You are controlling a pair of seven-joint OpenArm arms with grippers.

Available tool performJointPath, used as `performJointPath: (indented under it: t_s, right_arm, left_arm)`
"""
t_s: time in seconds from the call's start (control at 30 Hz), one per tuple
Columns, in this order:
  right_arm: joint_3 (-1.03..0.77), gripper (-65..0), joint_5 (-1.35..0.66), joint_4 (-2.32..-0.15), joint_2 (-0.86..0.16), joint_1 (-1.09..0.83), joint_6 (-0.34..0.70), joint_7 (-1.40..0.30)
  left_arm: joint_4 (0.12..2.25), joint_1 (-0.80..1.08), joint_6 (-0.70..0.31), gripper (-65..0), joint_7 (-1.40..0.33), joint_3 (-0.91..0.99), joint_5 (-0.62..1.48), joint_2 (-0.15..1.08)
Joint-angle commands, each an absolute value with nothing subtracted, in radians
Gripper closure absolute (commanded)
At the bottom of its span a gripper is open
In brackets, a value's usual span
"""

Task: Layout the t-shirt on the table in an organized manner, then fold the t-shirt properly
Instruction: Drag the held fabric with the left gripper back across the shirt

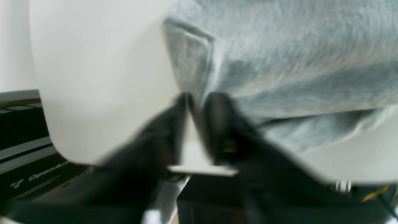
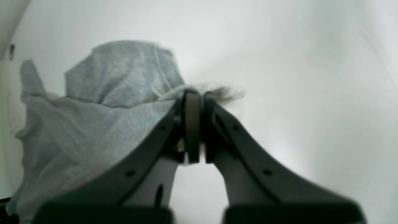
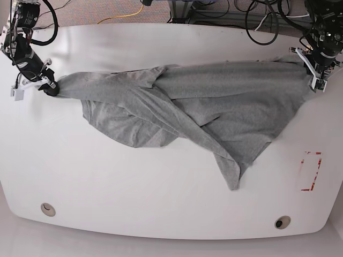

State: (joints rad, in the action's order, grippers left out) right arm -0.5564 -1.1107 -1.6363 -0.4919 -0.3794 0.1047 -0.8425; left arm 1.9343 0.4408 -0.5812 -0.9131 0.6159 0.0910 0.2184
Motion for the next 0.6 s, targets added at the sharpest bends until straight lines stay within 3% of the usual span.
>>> performJointPath:
  t_s: [0.0, 0.1, 0.17, 0.4, 0.57]
  right_arm:
    - [-0.57, 0.0, -1.082, -1.653, -0.499, -0.369, 0.114, -0.82]
    - [-0.567, 0.0, -1.052, -1.653, -0.486, -0.357, 0.119, -0.82]
    - [-0.567, 0.0, -1.049, -1.653, -0.478, -0.352, 0.119, -0.82]
    - [-0.564, 0.0, -1.05, -1.655, -0.473, -0.349, 0.119, -0.82]
    - [-0.562, 0.0, -1.05, -1.655, -0.473, -0.332, 0.119, -0.82]
  left_arm:
    - [1.948, 0.444, -0.576, -26.7, -0.905, 0.627, 0.087, 0.24]
    - [1.948, 0.463, -0.576, -40.4, -0.905, 0.628, 0.085, 0.24]
    - [1.948, 0.476, -0.576, -45.8, -0.905, 0.628, 0.085, 0.242]
    - [1.949, 0.478, -0.576, -46.9, -0.905, 0.676, 0.093, 0.242]
    - [1.956, 0.361, -0.576, -46.9, -0.905, 0.647, 0.101, 0.237]
